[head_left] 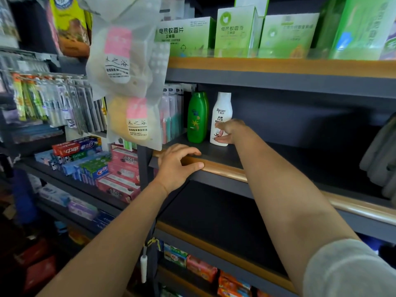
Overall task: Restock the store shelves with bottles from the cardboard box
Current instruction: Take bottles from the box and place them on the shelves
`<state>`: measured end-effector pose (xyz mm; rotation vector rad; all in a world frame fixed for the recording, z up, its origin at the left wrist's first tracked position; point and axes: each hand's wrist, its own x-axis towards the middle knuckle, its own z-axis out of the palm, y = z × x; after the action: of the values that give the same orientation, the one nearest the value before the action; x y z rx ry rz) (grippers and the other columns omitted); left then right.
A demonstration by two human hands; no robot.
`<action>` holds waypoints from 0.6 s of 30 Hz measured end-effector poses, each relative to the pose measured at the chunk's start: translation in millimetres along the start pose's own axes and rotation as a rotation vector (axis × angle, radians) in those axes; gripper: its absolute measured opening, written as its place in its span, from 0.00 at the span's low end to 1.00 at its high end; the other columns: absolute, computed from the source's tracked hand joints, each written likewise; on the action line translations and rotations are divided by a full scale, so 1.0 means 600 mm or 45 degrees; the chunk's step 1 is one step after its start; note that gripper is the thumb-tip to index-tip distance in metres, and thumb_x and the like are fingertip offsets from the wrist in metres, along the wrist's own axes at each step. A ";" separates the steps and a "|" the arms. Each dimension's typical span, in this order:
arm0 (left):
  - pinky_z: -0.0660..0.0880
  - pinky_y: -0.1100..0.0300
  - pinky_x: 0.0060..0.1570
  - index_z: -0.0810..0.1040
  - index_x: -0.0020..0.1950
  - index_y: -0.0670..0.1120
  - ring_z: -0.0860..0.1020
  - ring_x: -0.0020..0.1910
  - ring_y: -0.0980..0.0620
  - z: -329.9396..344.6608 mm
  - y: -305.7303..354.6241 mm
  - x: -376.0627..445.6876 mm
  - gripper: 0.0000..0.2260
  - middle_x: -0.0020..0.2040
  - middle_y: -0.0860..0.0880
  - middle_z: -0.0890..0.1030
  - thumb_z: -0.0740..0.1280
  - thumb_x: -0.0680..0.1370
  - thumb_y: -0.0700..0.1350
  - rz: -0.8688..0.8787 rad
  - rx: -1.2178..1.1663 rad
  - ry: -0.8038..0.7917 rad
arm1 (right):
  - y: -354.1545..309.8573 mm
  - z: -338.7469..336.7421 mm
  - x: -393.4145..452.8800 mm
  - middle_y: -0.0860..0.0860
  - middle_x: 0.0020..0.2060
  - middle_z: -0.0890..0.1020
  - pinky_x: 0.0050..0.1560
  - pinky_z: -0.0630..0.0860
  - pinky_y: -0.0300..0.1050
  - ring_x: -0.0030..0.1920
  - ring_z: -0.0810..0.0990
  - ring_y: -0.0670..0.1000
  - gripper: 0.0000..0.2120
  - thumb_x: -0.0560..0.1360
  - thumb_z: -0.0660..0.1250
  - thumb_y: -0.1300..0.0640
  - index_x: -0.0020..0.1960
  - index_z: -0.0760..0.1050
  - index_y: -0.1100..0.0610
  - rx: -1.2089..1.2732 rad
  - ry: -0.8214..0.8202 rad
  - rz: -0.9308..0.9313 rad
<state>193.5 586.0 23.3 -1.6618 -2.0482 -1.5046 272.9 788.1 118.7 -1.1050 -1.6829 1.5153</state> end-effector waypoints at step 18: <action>0.63 0.44 0.71 0.79 0.65 0.52 0.69 0.70 0.48 0.008 0.016 -0.044 0.20 0.65 0.52 0.75 0.68 0.75 0.56 0.125 0.096 0.218 | 0.025 -0.016 -0.217 0.62 0.45 0.80 0.42 0.84 0.47 0.41 0.86 0.59 0.08 0.78 0.68 0.62 0.53 0.72 0.64 0.436 -0.264 -0.342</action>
<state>214.0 570.3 10.6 -1.5247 -1.8832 -1.4636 344.1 677.7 117.2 -0.5371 -1.5520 1.7014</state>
